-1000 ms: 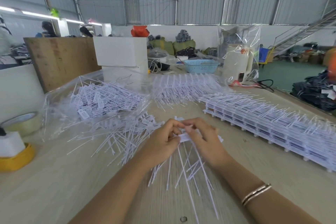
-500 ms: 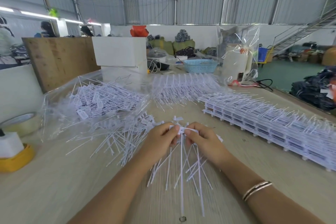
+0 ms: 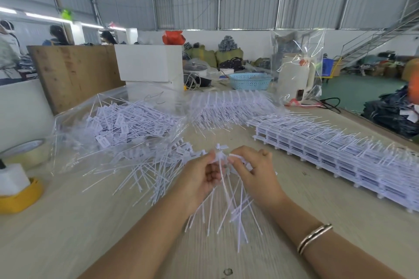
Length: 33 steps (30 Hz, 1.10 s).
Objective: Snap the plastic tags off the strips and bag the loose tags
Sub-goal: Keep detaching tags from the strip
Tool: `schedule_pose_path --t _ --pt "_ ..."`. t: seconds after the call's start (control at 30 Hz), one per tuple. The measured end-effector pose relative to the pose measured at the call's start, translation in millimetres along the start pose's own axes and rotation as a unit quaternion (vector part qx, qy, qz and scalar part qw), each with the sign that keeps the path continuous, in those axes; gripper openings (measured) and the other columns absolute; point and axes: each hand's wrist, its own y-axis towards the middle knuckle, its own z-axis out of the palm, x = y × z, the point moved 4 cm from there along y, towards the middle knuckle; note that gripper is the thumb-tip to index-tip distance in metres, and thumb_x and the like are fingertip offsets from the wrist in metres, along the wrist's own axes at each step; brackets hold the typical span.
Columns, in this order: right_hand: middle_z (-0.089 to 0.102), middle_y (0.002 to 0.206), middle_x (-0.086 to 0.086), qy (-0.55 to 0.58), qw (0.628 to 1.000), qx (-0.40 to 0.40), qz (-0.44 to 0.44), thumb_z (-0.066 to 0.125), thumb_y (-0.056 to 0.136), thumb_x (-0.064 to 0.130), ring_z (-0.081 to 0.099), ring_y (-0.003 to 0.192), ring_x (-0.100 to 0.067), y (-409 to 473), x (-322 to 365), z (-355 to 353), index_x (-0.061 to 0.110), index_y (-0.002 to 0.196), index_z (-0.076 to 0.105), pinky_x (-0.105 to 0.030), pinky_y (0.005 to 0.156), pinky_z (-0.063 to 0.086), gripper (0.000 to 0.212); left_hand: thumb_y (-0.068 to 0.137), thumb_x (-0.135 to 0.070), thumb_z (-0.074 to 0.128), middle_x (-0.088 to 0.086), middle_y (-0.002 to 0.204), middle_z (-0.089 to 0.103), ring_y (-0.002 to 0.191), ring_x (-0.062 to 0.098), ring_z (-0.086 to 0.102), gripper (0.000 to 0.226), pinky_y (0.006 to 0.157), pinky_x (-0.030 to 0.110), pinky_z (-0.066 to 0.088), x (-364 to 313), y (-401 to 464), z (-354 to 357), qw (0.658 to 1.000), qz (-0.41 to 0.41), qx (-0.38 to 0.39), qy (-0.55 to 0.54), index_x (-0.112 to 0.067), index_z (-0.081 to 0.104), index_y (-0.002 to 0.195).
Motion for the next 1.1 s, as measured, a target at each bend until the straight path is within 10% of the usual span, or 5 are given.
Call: schedule_pose_path --t 0.27,0.5,0.73,0.97,1.1 --pt "0.049 0.075 0.016 0.05 0.991 -0.049 0.114 0.045 0.097 0.035 0.047 0.089 -0.022 1.2 -16.5 -11.4 0.039 0.078 0.046 -0.017 0.083 0.025 0.019 0.098 -0.033 0.046 0.006 0.063 0.07 0.052 0.015 0.066 0.026 0.043 0.018 0.047 -20.7 6.8 -17.1 0.975 0.129 -0.036 0.178 -0.008 0.056 0.094" --pt "0.048 0.125 0.01 -0.066 0.972 -0.008 0.224 0.027 0.1 0.039 0.037 0.12 -0.007 7.4 -42.9 1.8 0.028 0.125 0.05 -0.023 0.086 0.01 0.036 0.093 -0.038 0.054 -0.004 0.055 0.058 0.044 0.007 0.052 0.02 0.049 0.024 0.042 -19.2 16.9 -1.2 0.862 0.264 -0.107 0.419 -0.018 0.053 0.09" --pt "0.05 0.131 -0.003 -0.201 0.94 0.107 0.255 0.044 0.096 0.039 0.054 0.109 -0.022 9.6 -46.8 -29.3 0.021 0.136 0.037 -0.036 0.089 0.043 0.044 0.093 -0.047 0.047 -0.011 0.07 0.056 0.063 0.005 0.057 0.039 0.053 0.024 0.043 -27.0 15.6 -3.9 0.797 0.337 -0.127 0.484 -0.021 0.043 0.122" --pt "0.054 0.073 0.003 -0.27 0.855 0.29 0.335 0.036 0.093 0.057 0.056 0.068 -0.015 -13.5 -40.2 -35.8 0.017 0.099 0.047 -0.027 0.063 0.04 0.041 0.093 -0.036 0.046 -0.002 0.114 0.058 0.103 0.019 0.051 0.025 0.086 0.039 0.044 -25.8 6.7 -33.2 0.697 0.252 -0.195 0.643 -0.022 0.052 0.113" --pt "0.065 0.095 -0.001 -0.242 0.883 0.287 0.281 0.038 0.097 0.04 0.055 0.075 -0.014 -11.1 -24.3 -9.8 0.017 0.115 0.052 -0.026 0.067 0.041 0.032 0.094 -0.042 0.036 0.004 0.131 0.047 0.122 0.026 0.04 0.04 0.101 0.043 0.034 -13.5 11.4 -39.5 0.623 0.107 -0.178 0.754 -0.02 0.044 0.127"
